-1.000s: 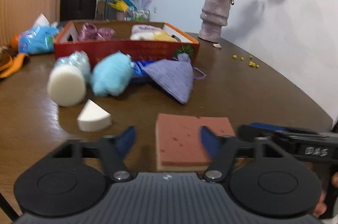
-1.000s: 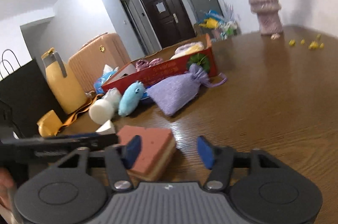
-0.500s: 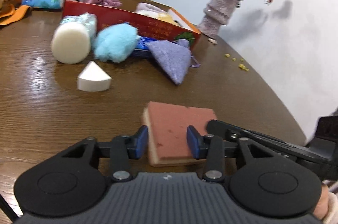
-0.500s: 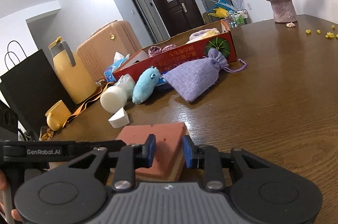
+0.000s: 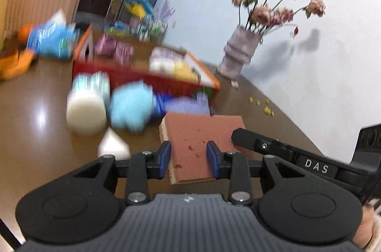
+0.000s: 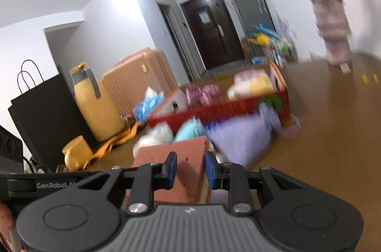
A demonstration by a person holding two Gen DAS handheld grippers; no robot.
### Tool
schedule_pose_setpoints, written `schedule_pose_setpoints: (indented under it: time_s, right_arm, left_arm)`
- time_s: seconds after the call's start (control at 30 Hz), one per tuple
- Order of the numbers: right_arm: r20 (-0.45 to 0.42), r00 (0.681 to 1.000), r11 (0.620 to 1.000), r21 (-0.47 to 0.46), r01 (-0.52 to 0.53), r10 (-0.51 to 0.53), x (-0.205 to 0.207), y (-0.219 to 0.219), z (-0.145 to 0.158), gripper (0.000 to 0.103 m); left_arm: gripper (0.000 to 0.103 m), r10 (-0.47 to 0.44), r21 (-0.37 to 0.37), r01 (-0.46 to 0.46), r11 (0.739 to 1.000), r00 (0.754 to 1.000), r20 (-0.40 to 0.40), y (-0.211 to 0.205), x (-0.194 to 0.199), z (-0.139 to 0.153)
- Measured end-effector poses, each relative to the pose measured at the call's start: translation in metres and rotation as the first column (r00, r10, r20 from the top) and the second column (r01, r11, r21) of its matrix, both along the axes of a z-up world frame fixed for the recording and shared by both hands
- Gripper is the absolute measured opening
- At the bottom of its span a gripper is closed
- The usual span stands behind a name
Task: Organize soft objects
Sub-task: 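Lift the pink sponge block with both tools and carry it over the box, then open both tools to release the sponge block into the box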
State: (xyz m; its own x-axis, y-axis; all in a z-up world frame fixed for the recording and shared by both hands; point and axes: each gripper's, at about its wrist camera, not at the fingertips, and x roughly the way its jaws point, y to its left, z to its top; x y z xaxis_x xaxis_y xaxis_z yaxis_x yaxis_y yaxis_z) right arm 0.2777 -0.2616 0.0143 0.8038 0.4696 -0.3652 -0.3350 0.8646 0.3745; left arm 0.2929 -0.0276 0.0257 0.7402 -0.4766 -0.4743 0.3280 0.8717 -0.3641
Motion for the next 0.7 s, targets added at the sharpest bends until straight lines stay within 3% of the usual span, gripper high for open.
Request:
schedule_pose_setpoints:
  time_s: [0.1,0.17,0.3,0.4,0.5,0.63,0.7]
  right_arm:
    - [0.066,0.998,0.999,-0.037,-0.011,0.014,0.044,0.014,0.031,0.025]
    - [0.060,0.998,0.999,-0.033,-0.018,0.020,0.087,0.022,0.044,0.025]
    - [-0.093,0.995,1.000,0.013,-0.026,0.027,0.199,0.039,0.050,0.025]
    - [-0.263,0.964,0.999,0.018,-0.033,0.037,0.275,0.053,0.032,0.026]
    - [-0.390,0.920,0.999,0.024,-0.031,0.038,0.324,0.064,0.006,0.025]
    - [-0.480,0.877,1.000,0.015,0.002,0.005,0.368,0.081,-0.030,0.026]
    - [-0.490,0.872,1.000,0.002,0.014,-0.011,0.382,0.089,-0.039,0.026]
  left_arm:
    - [0.033,0.009,0.032,-0.011,0.999,0.999,0.052,0.008,0.045,0.030]
    - [0.033,0.034,0.055,-0.036,0.998,0.998,0.044,0.014,0.086,0.044]
    - [0.033,0.088,0.119,-0.077,0.990,0.992,-0.094,0.026,0.191,0.049]
    - [0.033,0.122,0.169,-0.089,0.982,0.973,-0.197,0.033,0.255,0.035]
    - [0.034,0.158,0.225,-0.101,0.969,0.954,-0.253,0.040,0.297,0.010]
    - [0.034,0.212,0.275,-0.126,0.953,0.927,-0.309,0.042,0.338,-0.016]
    - [0.033,0.238,0.302,-0.157,0.940,0.937,-0.256,0.044,0.346,-0.020]
